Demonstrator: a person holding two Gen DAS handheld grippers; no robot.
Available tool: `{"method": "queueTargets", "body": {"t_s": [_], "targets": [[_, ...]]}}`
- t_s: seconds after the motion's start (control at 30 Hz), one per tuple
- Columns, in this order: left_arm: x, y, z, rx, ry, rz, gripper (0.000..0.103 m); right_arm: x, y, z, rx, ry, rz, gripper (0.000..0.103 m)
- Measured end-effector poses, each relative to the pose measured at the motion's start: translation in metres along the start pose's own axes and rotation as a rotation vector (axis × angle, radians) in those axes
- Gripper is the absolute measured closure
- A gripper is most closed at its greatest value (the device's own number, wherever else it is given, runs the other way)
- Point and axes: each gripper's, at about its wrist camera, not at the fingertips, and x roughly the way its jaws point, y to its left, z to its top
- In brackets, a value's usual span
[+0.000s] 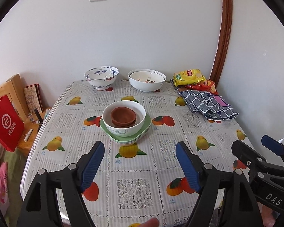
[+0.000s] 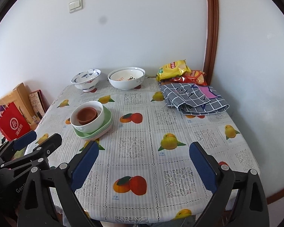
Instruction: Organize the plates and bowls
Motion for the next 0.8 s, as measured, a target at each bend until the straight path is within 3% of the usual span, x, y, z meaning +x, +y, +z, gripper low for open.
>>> {"method": "queueTargets", "body": {"t_s": [0.8], "targets": [[-0.012,-0.004,-0.005,0.002,0.004,0.03,0.023,-0.016,-0.012,-0.01,0.015,-0.01,-0.009,0.007]]}}
